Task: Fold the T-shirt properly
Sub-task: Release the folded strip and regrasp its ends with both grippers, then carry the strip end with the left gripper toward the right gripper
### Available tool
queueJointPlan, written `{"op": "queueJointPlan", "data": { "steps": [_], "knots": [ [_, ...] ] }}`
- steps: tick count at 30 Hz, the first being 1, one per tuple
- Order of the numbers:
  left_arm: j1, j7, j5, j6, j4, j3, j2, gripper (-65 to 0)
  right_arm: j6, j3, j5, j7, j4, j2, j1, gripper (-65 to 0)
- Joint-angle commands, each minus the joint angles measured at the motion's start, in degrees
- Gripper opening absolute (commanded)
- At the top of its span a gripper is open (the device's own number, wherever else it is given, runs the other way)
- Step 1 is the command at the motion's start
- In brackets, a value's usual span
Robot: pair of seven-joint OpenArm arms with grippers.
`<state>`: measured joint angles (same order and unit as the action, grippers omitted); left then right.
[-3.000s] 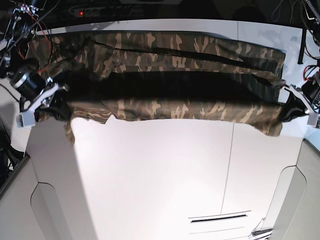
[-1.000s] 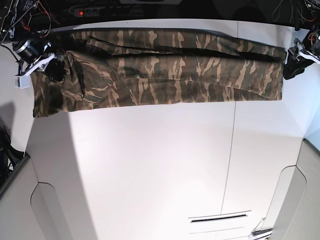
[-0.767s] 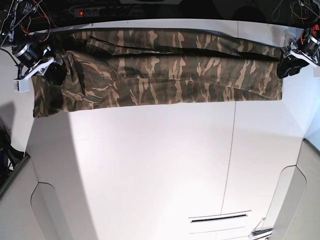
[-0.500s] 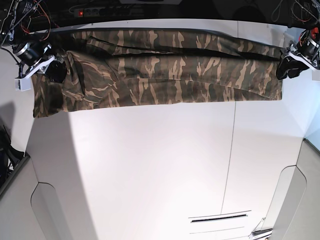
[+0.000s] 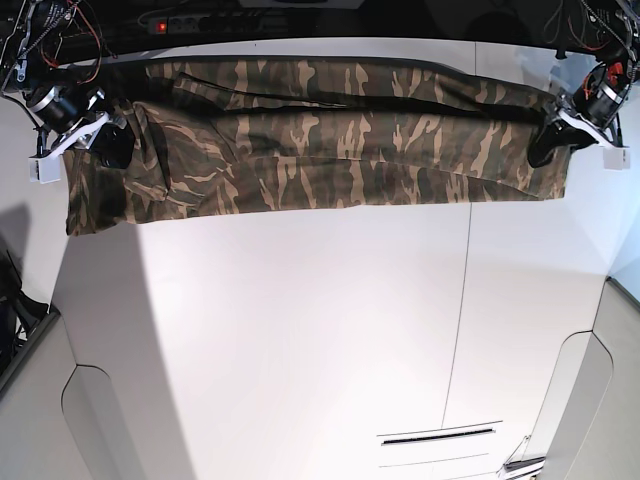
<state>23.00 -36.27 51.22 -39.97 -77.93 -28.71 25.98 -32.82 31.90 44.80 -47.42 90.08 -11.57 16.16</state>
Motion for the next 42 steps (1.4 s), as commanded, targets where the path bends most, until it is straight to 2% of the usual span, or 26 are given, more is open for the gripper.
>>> {"op": "queueJointPlan", "data": {
  "steps": [1,4,5,9,14,17,23,29,34,38,42],
  "knots": [
    [0.35,-1.22,-0.76,-0.03,-0.28,-0.09,0.7,-46.7,-0.44,0.28,1.33,0.9,0.87,-0.66,-0.44,-65.0],
    [0.35,-0.31,0.22,-0.03,-0.28,-0.09,0.7,-64.0,-0.46,0.28,1.84,0.87,0.87,-0.66,-0.57,-65.0],
    [0.35,0.61,0.85,-0.03,-0.28,-0.09,0.7,-65.0,-0.44,0.28,2.21,0.87,0.87,-0.68,-0.57,-65.0],
    [-0.57,4.94,1.9,-0.03,-0.39,-0.13,0.72,-65.0,-0.44,0.28,2.82,0.68,1.29,-0.68,-0.57,-65.0],
    [-4.59,3.91,1.11,-0.03,-0.39,-0.13,0.72,-65.0,-0.44,0.66,2.82,-0.79,5.09,-0.68,-0.57,-65.0],
    [-7.65,3.65,-2.05,-0.03,-0.39,-0.13,1.14,-65.0,-0.44,1.03,2.8,-2.32,9.11,-0.68,-0.57,-65.0],
    [-13.7,3.65,-6.1,-0.03,-0.39,-0.13,5.88,-65.0,-0.44,1.25,2.27,-3.23,15.91,-0.66,-0.55,-65.0],
    [-15.45,1.86,-6.03,-0.03,-2.4,-0.13,10.08,-65.0,-0.44,1.25,1.68,-4.09,17.18,-0.66,-0.55,-65.0],
    [-13.16,-6.34,-1.62,-0.03,-12.24,-0.09,8.39,-65.0,-0.44,1.25,1.68,-4.04,17.18,-0.66,-0.52,-65.0],
    [-8.37,-6.84,-0.9,-0.03,-23.98,2.27,5.18,-65.0,-0.42,1.25,1.68,-3.98,17.18,-0.66,-0.57,-65.0],
    [-4.79,-6.8,-1.95,-0.03,-32.72,10.54,2.71,-65.0,-0.42,1.42,1.68,-3.89,17.18,-0.63,-0.52,-65.0]
  ]
}}
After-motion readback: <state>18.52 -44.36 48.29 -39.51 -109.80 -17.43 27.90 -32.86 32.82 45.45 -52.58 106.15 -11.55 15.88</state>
